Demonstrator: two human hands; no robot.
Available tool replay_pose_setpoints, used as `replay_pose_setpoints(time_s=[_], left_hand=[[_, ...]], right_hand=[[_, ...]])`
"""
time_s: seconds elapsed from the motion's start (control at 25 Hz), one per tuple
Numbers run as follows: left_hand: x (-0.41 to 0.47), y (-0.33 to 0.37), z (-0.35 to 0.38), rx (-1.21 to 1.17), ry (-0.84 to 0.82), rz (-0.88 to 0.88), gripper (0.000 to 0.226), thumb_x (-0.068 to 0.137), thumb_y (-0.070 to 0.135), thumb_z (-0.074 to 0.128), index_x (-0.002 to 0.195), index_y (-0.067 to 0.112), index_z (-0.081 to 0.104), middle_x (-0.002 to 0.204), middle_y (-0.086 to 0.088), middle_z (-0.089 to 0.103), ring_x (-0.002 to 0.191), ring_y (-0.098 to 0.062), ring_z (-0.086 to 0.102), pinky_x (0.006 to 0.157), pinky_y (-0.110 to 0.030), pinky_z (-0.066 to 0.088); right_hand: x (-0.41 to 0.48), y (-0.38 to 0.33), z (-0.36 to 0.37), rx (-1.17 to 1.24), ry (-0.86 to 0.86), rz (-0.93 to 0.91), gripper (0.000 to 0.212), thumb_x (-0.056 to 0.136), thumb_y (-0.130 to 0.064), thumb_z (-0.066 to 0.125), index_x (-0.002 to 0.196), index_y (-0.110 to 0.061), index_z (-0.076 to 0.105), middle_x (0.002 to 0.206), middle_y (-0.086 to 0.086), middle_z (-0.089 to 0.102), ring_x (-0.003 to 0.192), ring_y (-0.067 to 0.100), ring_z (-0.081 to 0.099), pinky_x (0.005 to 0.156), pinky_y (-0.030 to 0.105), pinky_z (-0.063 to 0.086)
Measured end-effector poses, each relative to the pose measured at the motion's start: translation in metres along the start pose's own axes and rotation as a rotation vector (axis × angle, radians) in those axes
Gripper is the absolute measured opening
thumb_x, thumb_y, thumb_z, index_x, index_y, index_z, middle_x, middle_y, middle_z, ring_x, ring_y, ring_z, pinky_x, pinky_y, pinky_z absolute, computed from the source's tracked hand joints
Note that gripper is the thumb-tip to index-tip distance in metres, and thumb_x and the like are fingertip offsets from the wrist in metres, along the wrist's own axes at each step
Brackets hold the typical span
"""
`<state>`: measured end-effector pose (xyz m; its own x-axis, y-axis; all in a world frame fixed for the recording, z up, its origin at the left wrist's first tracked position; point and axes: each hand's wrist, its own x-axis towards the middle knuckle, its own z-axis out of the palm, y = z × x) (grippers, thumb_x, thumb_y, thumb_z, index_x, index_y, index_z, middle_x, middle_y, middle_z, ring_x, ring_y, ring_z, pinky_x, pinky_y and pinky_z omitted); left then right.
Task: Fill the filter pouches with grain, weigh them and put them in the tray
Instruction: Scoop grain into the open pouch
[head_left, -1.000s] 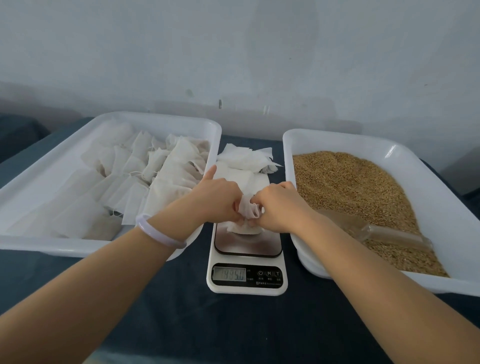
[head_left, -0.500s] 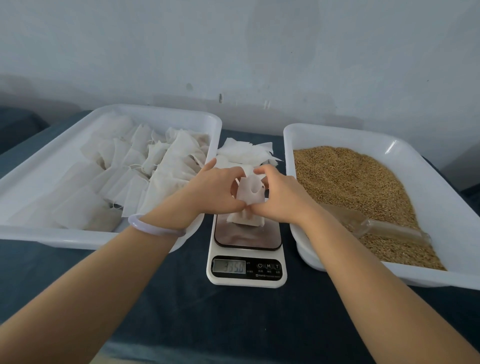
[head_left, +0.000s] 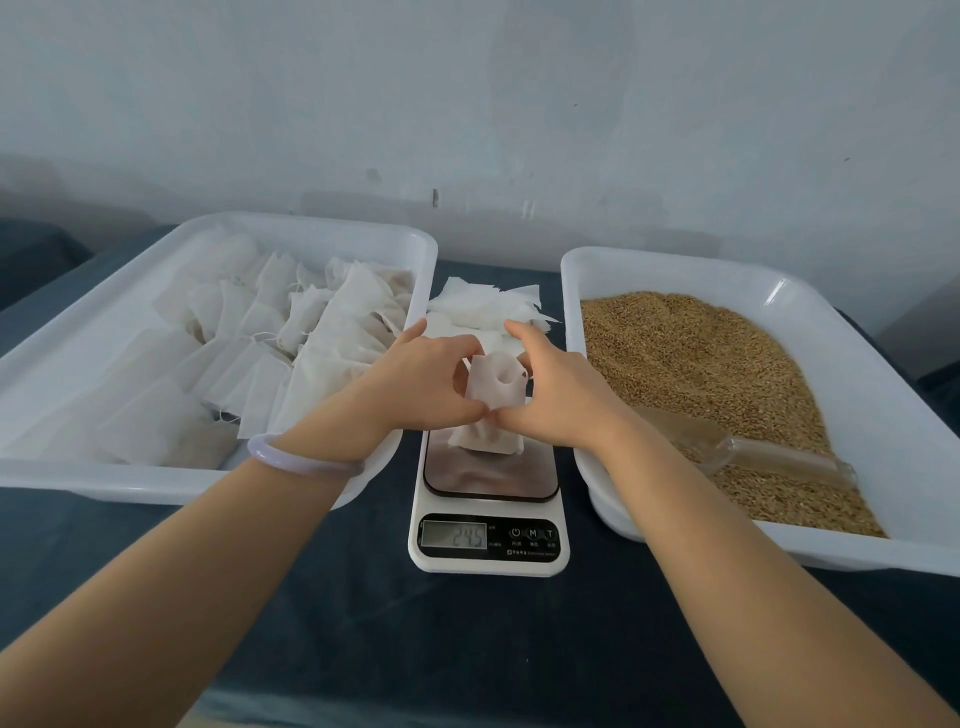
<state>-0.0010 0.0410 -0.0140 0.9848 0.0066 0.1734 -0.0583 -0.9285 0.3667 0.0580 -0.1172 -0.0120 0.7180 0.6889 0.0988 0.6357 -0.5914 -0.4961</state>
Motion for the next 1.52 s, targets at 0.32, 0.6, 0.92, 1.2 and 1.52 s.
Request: replay_pose_setpoints(time_s=[0.32,0.6,0.92,1.2,1.52], left_hand=[[0.000,0.001,-0.003,0.040,-0.070,0.008,0.019,0.078,0.034,0.069,0.077,0.026,0.052,0.070,0.016,0.058,0.068,-0.005,0.049,0.116,-0.037,0.011],[-0.004,0.002,-0.006,-0.084,-0.011,0.057,0.034,0.074,0.037,0.066,0.053,0.032,0.040,0.047,0.016,0.044,0.055,-0.002,0.046,0.100,-0.029,0.029],[-0.015,-0.009,-0.039,-0.434,0.282,-0.143,0.028,0.070,0.021,0.079,0.075,-0.001,0.063,0.065,-0.013,0.061,0.058,-0.014,0.049,0.056,-0.031,0.043],[-0.002,-0.065,-0.051,-0.450,0.468,-0.660,0.033,0.074,0.011,0.069,0.101,-0.005,0.058,0.091,-0.022,0.064,0.084,-0.035,0.065,0.063,-0.045,0.056],[0.002,-0.087,-0.022,-0.711,0.261,-0.773,0.038,0.081,-0.003,0.047,0.057,0.016,0.026,0.050,-0.001,0.030,0.049,-0.016,0.027,0.041,-0.021,0.023]], right_hand=[[0.001,0.005,0.004,-0.038,-0.021,0.031,0.086,0.072,-0.042,0.068,0.144,-0.030,0.022,0.096,0.000,0.063,0.100,0.026,0.056,0.071,0.031,0.039],[-0.001,0.009,-0.001,0.145,0.059,-0.022,0.030,0.078,-0.027,0.071,0.106,-0.033,0.061,0.096,-0.012,0.065,0.078,0.004,0.059,0.064,0.019,0.046],[0.021,-0.038,-0.009,0.416,0.327,-0.143,0.050,0.077,-0.020,0.074,0.121,-0.027,0.052,0.097,-0.013,0.061,0.085,0.000,0.058,0.071,0.011,0.045],[0.066,-0.091,0.026,0.009,0.122,-0.154,0.030,0.092,-0.015,0.050,0.121,-0.010,0.054,0.115,0.010,0.058,0.105,0.028,0.054,0.088,0.034,0.042],[0.097,-0.110,0.053,-0.496,-0.262,-0.089,0.019,0.092,-0.015,0.044,0.107,-0.016,0.055,0.108,0.005,0.059,0.111,0.025,0.050,0.106,0.041,0.022]])
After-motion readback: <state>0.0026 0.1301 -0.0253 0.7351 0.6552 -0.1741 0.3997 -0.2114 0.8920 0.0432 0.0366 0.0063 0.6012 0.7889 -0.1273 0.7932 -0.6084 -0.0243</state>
